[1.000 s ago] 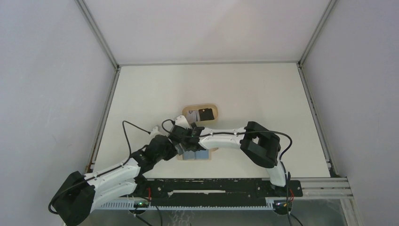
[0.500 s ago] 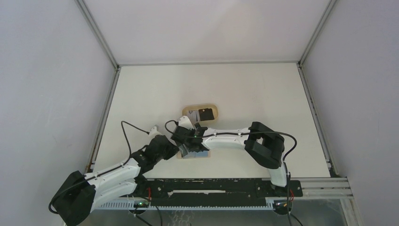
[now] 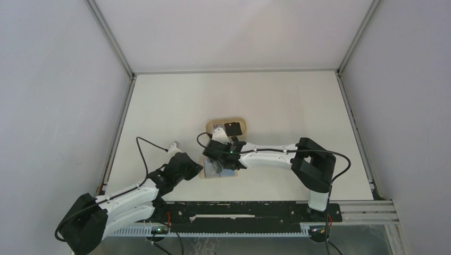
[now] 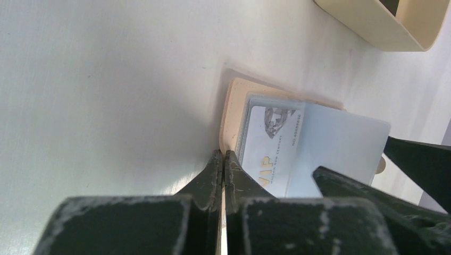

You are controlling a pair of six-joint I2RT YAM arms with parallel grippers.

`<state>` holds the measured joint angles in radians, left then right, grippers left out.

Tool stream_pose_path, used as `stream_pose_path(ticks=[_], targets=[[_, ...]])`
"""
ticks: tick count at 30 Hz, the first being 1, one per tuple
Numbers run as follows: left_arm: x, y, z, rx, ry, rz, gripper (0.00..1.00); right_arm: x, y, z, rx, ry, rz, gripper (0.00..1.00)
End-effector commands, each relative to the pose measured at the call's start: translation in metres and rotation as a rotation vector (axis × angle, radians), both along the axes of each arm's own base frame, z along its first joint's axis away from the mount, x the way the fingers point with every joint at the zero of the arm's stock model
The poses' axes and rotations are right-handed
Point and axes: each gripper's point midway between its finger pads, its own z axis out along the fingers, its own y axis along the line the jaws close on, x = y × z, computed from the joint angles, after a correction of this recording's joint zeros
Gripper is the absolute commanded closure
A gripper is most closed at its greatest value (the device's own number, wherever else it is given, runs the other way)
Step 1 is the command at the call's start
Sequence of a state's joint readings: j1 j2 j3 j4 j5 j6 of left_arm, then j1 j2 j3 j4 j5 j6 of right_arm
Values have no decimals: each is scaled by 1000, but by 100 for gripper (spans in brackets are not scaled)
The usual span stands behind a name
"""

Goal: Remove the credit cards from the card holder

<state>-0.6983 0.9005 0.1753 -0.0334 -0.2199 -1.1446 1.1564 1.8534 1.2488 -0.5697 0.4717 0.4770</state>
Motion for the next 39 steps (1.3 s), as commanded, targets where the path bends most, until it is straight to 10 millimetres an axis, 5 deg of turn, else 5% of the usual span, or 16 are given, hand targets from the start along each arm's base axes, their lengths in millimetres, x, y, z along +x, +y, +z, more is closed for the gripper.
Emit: stream_pose_path(ticks=[1,4,7,12,16,28,39], targets=[[-7,13,-15,45,17,24,100,16,-29,26,-13,-69,-64,3],[-7,13,-15,45,16,25,100,19,-42,41,1,-97,-90,3],[-8,14,-18,50,23,25,100,20,-33,62,101,-104,-76,5],[-7,14,-20,61,30,21,100,-19,37,82,567,148,200,8],[-6,16,-23,82,34,23,100,-40,70,103,901,350,309,12],[-13,20,-46,126,95,19,100,-26,72,39,1002,526,150,18],[-19,23,-57,153,136,11,100,0,54,26,990,447,57,18]])
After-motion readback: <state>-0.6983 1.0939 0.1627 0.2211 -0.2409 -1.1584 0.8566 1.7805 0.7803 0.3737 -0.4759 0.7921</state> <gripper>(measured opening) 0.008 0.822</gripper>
